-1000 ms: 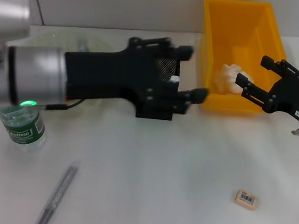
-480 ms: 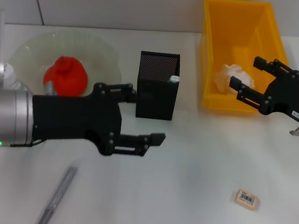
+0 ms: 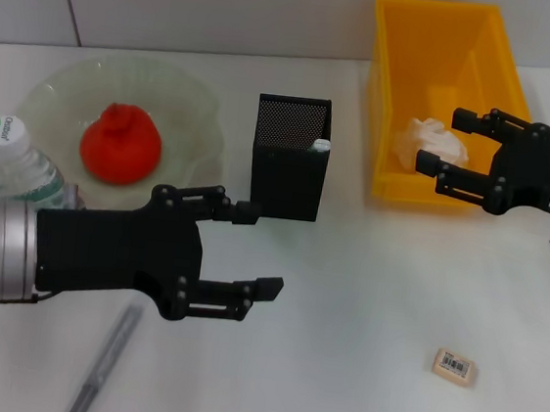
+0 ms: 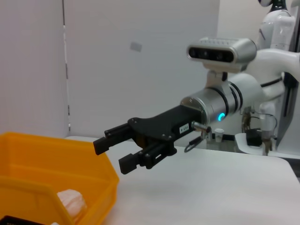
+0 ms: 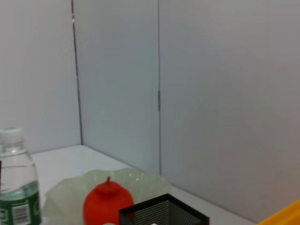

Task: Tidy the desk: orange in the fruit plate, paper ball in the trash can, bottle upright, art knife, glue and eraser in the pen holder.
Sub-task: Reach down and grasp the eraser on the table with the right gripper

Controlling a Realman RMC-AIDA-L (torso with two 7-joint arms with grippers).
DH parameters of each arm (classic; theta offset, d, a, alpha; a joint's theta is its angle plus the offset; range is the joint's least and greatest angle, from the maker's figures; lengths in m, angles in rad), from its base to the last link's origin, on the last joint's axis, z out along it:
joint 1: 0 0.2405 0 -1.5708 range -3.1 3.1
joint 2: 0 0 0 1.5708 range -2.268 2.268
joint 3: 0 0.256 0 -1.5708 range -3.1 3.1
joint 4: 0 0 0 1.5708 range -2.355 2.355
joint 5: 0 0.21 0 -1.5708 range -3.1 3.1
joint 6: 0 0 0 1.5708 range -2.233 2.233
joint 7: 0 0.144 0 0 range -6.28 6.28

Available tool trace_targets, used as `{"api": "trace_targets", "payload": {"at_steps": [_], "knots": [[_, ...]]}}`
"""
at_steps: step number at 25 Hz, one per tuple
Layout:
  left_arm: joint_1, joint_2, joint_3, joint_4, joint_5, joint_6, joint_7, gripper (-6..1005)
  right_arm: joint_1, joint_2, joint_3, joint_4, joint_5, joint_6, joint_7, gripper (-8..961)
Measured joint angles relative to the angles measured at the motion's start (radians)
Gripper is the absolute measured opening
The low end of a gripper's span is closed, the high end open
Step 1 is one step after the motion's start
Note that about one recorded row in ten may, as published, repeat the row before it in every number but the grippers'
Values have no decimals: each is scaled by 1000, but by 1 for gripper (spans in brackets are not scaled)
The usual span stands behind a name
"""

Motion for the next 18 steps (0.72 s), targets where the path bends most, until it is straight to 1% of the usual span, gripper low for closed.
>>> {"api": "trace_targets", "payload": {"at_steps": [3,4,5,6,7,9,13,15,16,18], "knots": [[7,0,-1,-6,0,9,5,785,-7,1,-4,-85,-62,-28,100,766],[10,0,-1,-6,1,11,11,785,-7,1,-5,-133,-106,-45,168,766],[13,0,-1,-6,1,13,18,785,-7,1,-5,-133,-106,-45,168,766],[18,0,-1,-7,2,15,31,785,-5,1,-5,-181,-150,-64,240,766],[18,0,-1,-7,2,15,31,785,-5,1,-5,-181,-150,-64,240,766],[22,-2,-1,-8,2,17,53,785,-5,2,-5,-231,-186,-84,311,766],[19,-2,2,-14,2,15,60,785,0,3,-6,-332,-288,-128,434,766],[8,-3,6,-28,2,15,64,785,2,4,-12,-384,-353,-142,493,766],[7,-3,6,-30,2,15,64,785,6,4,-24,-431,-407,-152,552,766],[7,-3,6,-30,2,15,64,785,9,4,-32,-455,-438,-159,584,766]]}}
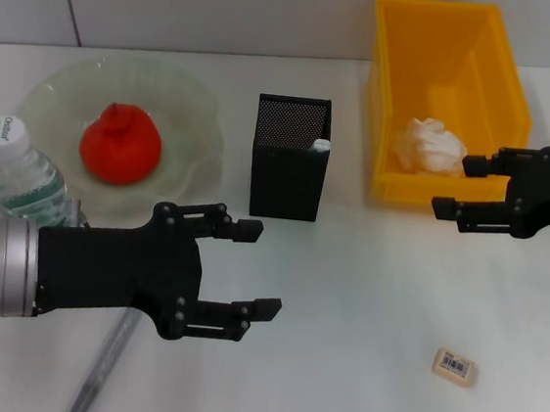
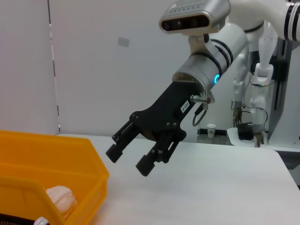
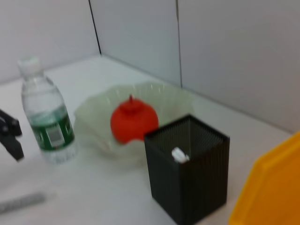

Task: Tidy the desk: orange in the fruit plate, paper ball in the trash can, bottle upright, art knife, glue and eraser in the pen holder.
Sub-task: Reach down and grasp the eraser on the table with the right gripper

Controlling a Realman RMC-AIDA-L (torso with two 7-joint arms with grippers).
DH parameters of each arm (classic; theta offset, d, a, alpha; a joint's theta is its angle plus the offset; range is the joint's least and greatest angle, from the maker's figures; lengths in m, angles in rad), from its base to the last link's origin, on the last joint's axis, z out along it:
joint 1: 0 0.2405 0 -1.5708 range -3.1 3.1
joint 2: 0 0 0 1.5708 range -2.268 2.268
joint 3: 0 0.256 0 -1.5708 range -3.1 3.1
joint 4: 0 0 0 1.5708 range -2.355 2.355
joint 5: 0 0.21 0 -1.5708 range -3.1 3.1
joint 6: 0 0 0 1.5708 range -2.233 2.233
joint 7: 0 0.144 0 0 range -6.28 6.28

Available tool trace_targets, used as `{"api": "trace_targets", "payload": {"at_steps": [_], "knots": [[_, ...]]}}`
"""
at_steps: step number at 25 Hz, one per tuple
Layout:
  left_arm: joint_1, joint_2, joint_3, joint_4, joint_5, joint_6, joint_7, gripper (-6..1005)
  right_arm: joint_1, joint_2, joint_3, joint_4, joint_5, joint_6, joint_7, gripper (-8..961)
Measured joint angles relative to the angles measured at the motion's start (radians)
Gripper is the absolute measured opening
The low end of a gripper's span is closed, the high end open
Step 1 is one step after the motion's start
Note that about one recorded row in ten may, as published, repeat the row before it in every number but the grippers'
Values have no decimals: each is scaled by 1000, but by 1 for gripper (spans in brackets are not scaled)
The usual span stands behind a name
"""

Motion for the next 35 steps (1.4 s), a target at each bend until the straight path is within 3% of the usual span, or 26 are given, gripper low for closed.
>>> {"api": "trace_targets", "payload": {"at_steps": [11,16,23,35], "knots": [[-4,1,3,-3,0,3,2,785,67,-2,-140,-227,-319,-97,291,766],[2,1,4,-4,0,5,2,785,98,-3,-203,-264,-387,-134,371,766],[4,-1,15,-8,28,10,2,785,194,-2,-238,-224,-468,-252,447,766],[-2,-1,16,-19,36,12,5,785,224,-1,-375,-164,-517,-293,543,765]]}}
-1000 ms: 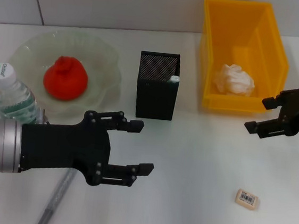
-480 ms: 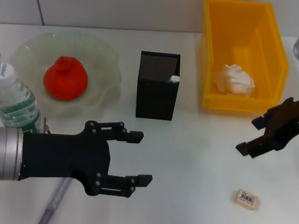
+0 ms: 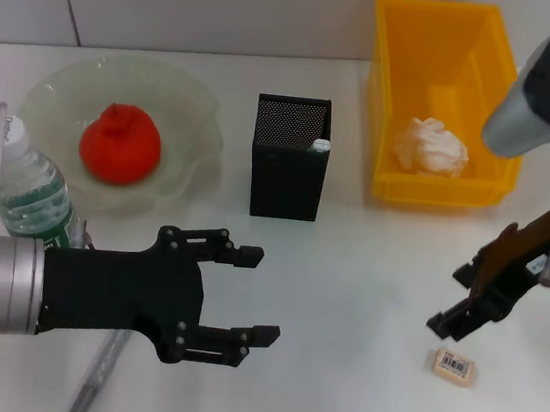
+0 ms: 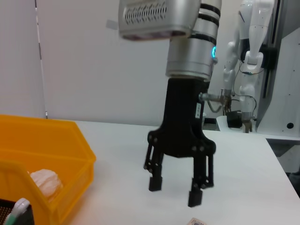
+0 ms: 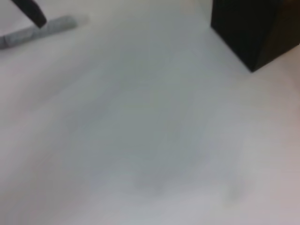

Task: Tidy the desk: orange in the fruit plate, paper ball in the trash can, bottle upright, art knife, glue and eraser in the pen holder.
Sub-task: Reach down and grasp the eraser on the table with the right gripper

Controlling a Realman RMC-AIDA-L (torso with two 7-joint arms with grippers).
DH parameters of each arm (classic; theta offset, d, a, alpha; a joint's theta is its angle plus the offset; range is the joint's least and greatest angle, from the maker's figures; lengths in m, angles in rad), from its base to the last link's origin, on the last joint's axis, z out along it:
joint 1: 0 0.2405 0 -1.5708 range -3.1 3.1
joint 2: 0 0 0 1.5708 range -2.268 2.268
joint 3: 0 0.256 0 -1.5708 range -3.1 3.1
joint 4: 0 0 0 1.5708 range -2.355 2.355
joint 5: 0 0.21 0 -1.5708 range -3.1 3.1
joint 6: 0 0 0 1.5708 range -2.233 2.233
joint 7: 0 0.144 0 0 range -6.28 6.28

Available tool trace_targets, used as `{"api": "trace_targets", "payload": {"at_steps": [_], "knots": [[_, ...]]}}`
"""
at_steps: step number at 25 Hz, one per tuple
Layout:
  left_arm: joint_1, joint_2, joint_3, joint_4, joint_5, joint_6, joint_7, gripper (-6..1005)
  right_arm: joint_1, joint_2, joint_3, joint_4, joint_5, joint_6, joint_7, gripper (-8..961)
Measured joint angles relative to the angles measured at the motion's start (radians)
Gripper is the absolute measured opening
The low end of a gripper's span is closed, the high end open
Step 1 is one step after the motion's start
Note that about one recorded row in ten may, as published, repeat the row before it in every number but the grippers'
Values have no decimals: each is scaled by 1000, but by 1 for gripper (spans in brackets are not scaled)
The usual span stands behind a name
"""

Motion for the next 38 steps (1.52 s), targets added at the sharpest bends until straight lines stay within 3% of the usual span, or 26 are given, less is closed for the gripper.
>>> {"api": "trace_targets", "payload": {"at_steps": [9,38], "knots": [[3,-1,0,-6,0,0,19,785,16,0,-24,87,-11,4,26,765],[-2,-1,1,-11,0,2,20,785,43,0,-137,85,-97,-25,64,765]]}}
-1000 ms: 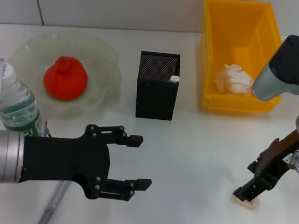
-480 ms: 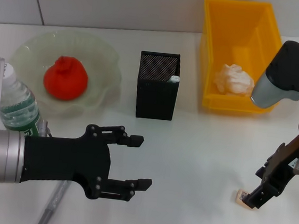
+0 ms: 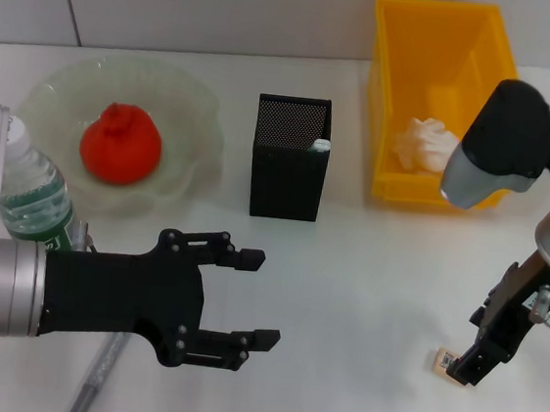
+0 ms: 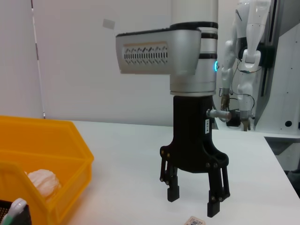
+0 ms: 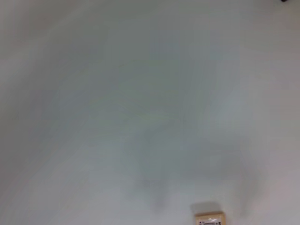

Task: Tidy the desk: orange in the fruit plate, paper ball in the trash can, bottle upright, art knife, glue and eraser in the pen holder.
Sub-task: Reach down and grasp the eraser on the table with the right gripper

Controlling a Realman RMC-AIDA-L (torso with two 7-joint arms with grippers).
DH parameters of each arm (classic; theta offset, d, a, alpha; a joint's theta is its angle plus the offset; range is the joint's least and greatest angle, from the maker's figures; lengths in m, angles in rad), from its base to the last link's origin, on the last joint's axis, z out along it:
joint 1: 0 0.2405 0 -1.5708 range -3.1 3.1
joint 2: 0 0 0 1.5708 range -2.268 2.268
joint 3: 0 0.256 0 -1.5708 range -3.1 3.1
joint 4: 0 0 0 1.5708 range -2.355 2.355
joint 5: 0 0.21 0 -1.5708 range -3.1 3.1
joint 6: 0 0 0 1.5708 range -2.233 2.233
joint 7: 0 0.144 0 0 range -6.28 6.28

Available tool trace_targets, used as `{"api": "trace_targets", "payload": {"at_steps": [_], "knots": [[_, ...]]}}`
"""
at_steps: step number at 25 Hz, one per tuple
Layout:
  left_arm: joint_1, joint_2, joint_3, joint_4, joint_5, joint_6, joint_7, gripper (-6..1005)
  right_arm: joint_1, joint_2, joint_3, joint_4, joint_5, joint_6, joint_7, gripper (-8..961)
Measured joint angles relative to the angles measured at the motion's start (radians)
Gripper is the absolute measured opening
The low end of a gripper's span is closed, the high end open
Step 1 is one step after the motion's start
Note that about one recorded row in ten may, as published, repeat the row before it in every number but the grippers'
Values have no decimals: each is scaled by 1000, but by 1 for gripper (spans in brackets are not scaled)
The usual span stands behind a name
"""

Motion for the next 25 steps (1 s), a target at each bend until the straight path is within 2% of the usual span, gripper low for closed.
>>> {"api": "trace_targets", "payload": {"at_steps": [17,25], "knots": [[7,-1,0,-1,0,0,17,785,9,5,-117,29,-11,47,40,765],[8,-2,10,-3,0,0,17,785,9,5,-132,46,-13,62,46,765]]}}
